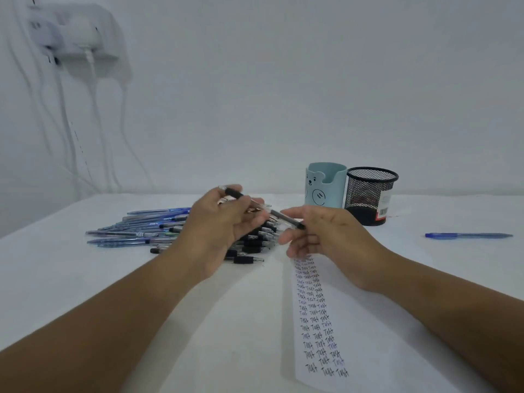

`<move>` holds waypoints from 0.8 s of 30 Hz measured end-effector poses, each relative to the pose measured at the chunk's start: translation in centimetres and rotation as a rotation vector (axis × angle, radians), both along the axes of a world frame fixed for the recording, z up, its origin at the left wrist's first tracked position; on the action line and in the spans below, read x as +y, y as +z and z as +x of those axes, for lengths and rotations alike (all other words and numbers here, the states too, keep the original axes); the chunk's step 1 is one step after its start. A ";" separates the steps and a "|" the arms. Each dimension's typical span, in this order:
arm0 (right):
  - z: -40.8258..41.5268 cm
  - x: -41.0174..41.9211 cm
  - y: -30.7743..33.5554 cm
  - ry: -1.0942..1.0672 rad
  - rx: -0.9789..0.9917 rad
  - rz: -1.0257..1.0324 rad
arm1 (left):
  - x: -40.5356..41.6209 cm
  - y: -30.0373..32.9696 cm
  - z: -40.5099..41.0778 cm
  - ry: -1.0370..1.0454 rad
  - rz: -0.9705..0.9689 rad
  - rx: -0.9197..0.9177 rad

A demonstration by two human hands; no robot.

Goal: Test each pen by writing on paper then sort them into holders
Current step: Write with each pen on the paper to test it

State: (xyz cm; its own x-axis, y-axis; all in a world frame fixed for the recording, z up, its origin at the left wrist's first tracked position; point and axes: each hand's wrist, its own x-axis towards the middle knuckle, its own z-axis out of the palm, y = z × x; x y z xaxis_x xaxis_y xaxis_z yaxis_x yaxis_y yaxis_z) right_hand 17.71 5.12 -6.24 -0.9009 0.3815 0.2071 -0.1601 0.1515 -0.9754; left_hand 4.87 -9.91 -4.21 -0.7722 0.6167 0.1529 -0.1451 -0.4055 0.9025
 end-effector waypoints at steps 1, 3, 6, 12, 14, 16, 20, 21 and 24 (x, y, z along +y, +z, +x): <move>0.0 0.0 0.3 0.011 0.002 -0.135 | 0.1 -0.2 0.2 -0.036 -0.008 -0.010; 0.0 0.3 0.9 -0.009 0.030 -0.380 | -0.1 -0.3 0.2 -0.054 -0.060 0.045; 0.5 0.9 2.0 0.010 0.086 -0.651 | -0.5 -0.4 -0.1 0.008 -0.243 0.288; 0.7 1.3 1.7 0.124 0.026 -0.706 | -0.1 -1.7 0.1 0.042 -0.322 0.539; 0.8 1.4 1.5 0.130 0.029 -0.704 | -0.1 -2.0 0.0 0.050 -0.294 0.560; 0.9 1.6 1.4 0.133 0.034 -0.677 | -0.1 -2.0 -0.1 0.059 -0.287 0.576; 0.6 1.2 1.5 0.155 -0.001 -0.491 | 0.3 -1.8 0.6 0.082 -0.270 0.613; 0.5 0.8 1.5 0.141 -0.017 -0.403 | 0.5 -1.9 0.8 0.085 -0.264 0.637; 0.1 0.3 1.3 0.001 0.067 -0.163 | 1.1 -1.9 1.3 0.051 -0.300 0.764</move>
